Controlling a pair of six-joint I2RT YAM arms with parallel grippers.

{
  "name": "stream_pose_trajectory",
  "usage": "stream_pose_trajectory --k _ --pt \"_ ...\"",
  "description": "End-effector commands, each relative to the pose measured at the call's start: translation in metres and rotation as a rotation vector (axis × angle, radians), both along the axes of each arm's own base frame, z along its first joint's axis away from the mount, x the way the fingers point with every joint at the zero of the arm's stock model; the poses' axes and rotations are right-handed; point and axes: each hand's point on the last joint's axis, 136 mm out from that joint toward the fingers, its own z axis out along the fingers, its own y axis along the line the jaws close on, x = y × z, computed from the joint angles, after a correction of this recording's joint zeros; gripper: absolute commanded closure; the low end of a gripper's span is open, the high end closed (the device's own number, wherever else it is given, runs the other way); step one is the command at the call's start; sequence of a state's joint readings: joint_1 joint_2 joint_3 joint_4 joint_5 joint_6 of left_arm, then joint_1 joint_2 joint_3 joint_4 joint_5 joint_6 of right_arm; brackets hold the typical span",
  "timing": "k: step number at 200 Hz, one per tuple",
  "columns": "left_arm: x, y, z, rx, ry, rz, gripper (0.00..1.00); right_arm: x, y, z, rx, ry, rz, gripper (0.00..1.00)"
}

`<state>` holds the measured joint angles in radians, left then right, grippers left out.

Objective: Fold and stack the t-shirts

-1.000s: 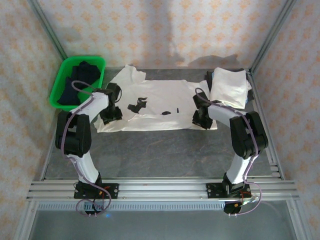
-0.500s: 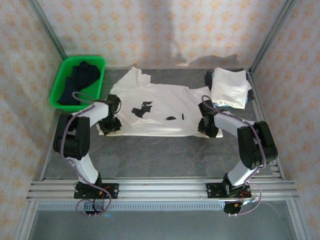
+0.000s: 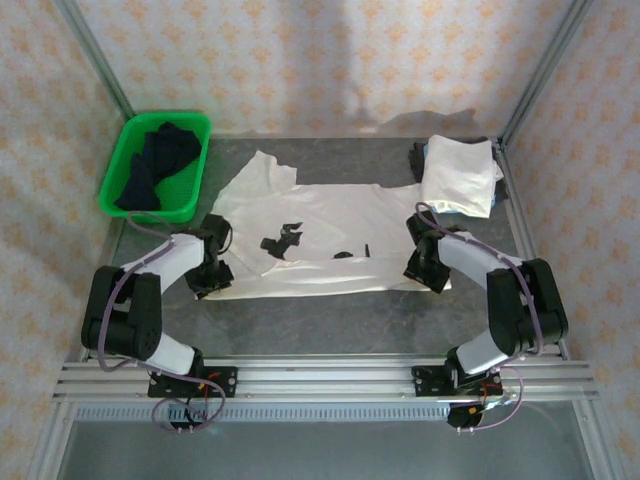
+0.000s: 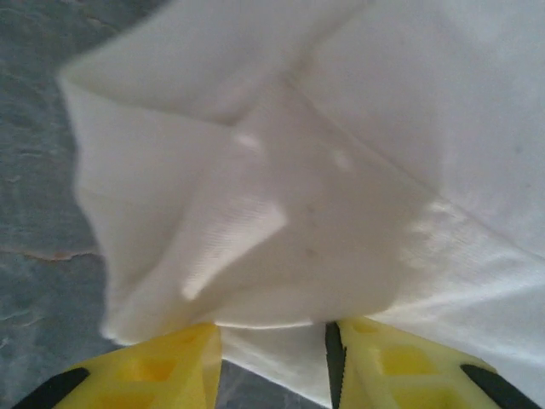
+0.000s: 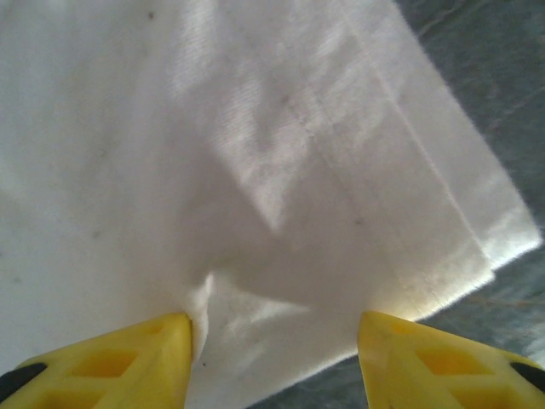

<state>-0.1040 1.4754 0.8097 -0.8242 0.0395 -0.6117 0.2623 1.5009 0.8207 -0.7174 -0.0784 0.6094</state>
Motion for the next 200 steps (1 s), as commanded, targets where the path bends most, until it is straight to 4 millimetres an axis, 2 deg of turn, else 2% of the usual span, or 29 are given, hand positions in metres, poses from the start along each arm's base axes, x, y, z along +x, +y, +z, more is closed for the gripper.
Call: stream_pose_trajectory --k 1,16,31,51,68,93,138,176,188,200 --pt "0.015 0.006 0.034 0.042 -0.086 0.029 0.53 -0.003 -0.018 0.022 -0.082 -0.024 -0.022 0.45" --pt "0.033 -0.014 0.054 0.041 -0.165 -0.037 0.48 0.008 -0.017 0.036 -0.074 -0.092 -0.013 0.41" --pt "0.045 -0.044 0.061 0.019 -0.185 -0.124 0.45 0.018 -0.012 0.048 -0.045 -0.146 -0.005 0.37" --pt "0.05 -0.079 0.05 -0.044 -0.166 -0.166 0.45 0.028 -0.006 0.053 -0.018 -0.19 0.005 0.35" --pt "0.053 -0.096 0.035 -0.085 -0.157 -0.165 0.44 0.032 -0.004 0.054 -0.015 -0.196 0.01 0.35" --pt "0.062 -0.111 0.021 -0.149 -0.155 -0.141 0.48 0.033 -0.004 0.052 -0.014 -0.198 0.018 0.35" --pt "0.077 -0.142 0.013 -0.259 -0.174 -0.138 0.54 0.031 -0.008 0.047 -0.031 -0.195 0.018 0.35" --pt "0.076 -0.145 0.007 -0.274 -0.16 -0.138 0.6 0.029 -0.009 0.043 -0.03 -0.192 0.016 0.35" --pt "0.077 -0.146 0.007 -0.277 -0.162 -0.141 0.66 0.03 -0.009 0.043 -0.031 -0.195 0.017 0.35" --pt "0.078 -0.148 0.007 -0.286 -0.163 -0.147 0.77 0.03 -0.009 0.043 -0.032 -0.195 0.016 0.35"
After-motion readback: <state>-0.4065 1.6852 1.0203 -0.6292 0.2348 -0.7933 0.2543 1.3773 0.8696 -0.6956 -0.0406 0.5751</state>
